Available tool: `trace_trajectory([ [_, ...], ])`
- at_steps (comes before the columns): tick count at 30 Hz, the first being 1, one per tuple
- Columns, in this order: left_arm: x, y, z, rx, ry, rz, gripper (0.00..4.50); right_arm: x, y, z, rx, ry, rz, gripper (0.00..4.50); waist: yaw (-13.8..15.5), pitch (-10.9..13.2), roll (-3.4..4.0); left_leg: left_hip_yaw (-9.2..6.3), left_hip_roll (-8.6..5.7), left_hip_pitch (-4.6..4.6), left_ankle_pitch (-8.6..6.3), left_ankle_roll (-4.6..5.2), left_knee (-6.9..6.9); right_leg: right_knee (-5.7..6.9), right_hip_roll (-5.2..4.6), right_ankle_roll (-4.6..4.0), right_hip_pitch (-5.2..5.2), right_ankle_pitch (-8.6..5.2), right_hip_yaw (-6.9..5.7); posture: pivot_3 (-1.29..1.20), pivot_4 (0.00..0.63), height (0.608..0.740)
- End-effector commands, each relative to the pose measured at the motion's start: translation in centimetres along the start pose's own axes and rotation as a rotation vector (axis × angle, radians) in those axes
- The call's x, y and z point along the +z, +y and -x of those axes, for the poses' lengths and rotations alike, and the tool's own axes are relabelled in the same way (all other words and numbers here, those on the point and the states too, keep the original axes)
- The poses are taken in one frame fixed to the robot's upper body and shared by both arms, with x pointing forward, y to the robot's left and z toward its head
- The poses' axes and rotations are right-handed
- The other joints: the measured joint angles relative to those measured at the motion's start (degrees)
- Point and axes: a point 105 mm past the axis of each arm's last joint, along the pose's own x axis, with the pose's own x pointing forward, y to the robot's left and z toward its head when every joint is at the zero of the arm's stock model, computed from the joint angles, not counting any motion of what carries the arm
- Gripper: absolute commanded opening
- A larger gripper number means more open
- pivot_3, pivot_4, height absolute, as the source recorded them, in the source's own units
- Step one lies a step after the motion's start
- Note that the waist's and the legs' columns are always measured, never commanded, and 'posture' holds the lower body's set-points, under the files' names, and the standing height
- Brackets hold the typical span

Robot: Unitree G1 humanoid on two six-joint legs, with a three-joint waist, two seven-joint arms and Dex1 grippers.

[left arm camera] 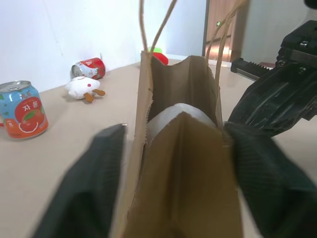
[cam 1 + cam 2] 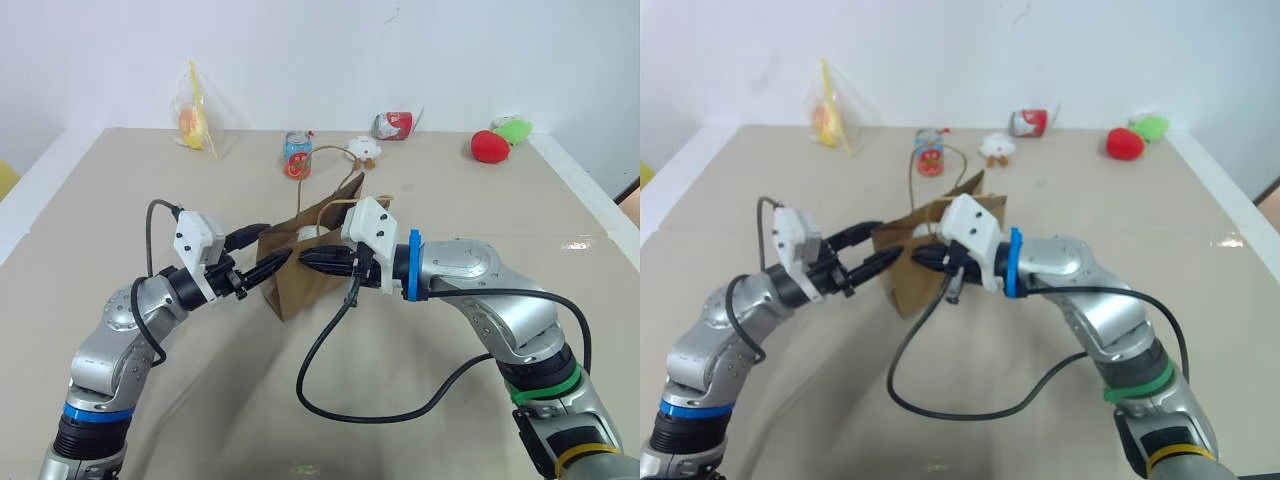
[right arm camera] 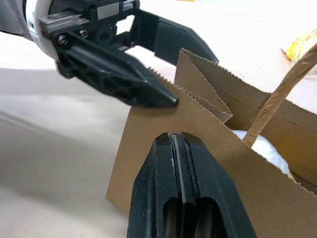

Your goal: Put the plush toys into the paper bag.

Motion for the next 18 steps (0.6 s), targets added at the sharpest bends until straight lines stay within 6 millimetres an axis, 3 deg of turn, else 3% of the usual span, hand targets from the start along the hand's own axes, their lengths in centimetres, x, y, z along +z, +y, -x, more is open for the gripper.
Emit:
trace_trajectory([
  [1, 0.0, 0.0, 0.4, -0.025, 0.010, -0.019, 1.70, 1.7, -0.4, 0.7, -0.023, -0.038, 0.066, 0.00, 0.0, 0.0, 0.00, 0.00, 0.00, 0.00, 0.00, 0.00, 0.00, 0.00, 0.00, 0.00, 0.00, 0.00, 0.00, 0.00, 0.150, 0.740],
  [5, -0.4, 0.6, 0.5, -0.024, 0.029, -0.031, 0.13, 1.8, -0.4, 0.8, -0.021, -0.036, 0.067, 0.00, 0.0, 0.0, 0.00, -0.01, 0.00, 0.00, 0.00, 0.00, 0.00, 0.00, 0.00, 0.00, 0.00, 0.00, 0.00, 0.00, 0.150, 0.740],
  [10, -0.3, 1.1, 0.5, -0.050, 0.033, -0.061, 0.05, 2.3, -0.6, 2.3, 0.006, -0.059, 0.040, 0.00, 0.0, 0.0, 0.00, 0.00, 0.00, 0.00, 0.00, 0.00, 0.00, 0.00, 0.00, 0.00, 0.00, 0.00, -0.01, 0.00, 0.150, 0.740],
  [14, 0.4, 1.7, 0.8, -0.112, 0.022, -0.103, 0.05, 2.5, -1.1, 5.3, 0.039, -0.072, -0.018, 0.00, 0.1, 0.0, 0.00, -0.02, -0.02, -0.02, 0.00, 0.00, 0.01, -0.01, -0.02, 0.00, 0.00, 0.00, -0.03, 0.00, 0.150, 0.740],
  [18, 1.7, 1.8, 0.9, -0.226, -0.002, -0.134, 0.05, 1.1, -3.8, 10.1, -0.068, -0.014, -0.097, 0.00, 0.2, 0.0, -0.03, -0.02, -0.04, -0.03, -0.02, 0.04, 0.01, -0.04, -0.02, -0.01, 0.01, -0.01, -0.04, 0.00, 0.150, 0.740],
])
